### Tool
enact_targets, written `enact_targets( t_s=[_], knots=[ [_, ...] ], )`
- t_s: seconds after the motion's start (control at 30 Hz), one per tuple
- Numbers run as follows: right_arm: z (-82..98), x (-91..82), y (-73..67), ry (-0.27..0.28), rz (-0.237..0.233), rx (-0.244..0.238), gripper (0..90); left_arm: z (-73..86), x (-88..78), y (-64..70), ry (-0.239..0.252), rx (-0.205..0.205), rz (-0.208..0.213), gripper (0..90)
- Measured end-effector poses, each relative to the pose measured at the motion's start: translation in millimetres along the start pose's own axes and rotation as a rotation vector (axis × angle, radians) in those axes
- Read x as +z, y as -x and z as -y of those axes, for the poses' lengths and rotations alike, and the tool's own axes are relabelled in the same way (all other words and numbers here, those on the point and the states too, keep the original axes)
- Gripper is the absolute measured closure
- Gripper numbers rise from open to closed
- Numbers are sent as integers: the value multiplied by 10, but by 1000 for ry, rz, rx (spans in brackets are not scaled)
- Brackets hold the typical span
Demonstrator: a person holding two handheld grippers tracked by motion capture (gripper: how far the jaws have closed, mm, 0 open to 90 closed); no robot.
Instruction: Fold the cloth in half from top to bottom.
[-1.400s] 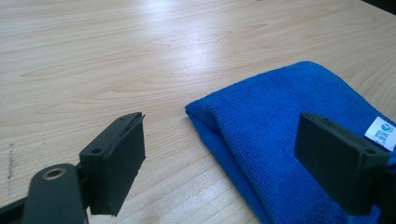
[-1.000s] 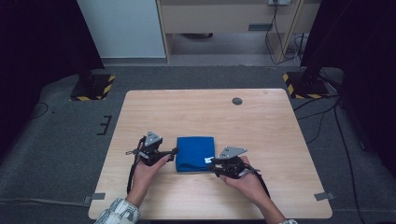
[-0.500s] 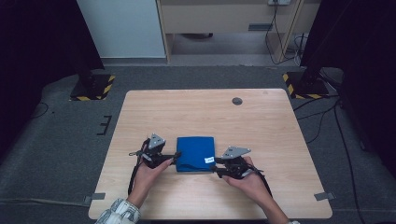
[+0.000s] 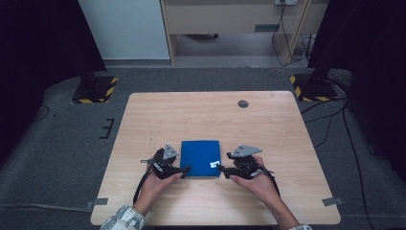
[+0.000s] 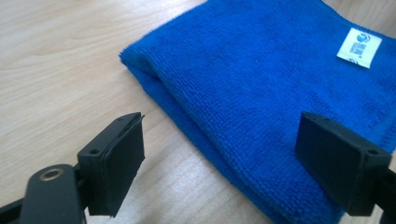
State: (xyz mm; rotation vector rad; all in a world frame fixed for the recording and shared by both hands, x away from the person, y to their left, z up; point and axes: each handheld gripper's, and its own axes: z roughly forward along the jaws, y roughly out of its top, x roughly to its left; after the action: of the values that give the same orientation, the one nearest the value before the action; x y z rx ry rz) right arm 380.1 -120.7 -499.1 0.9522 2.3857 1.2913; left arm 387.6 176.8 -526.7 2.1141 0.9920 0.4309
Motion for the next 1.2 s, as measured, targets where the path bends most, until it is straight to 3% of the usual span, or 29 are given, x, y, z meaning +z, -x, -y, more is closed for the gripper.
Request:
enact_targets(
  t_s=[0.2, 0.47, 0.67, 1.2],
  knots=[
    [-49, 40, 73, 13, 45, 24, 176, -11, -19, -24, 32, -17, 7, 117],
    [-74, 69, 169, 16, 84, 51, 89, -54, -87, -90, 99, -58, 3, 65],
    [-122, 48, 217, 29, 105, 56, 66, -82, -158, -189, 126, -88, -37, 52],
    [-177, -8, 423, 40, 161, 85, 67, 21, -239, -337, 107, -87, -76, 54]
  ],
)
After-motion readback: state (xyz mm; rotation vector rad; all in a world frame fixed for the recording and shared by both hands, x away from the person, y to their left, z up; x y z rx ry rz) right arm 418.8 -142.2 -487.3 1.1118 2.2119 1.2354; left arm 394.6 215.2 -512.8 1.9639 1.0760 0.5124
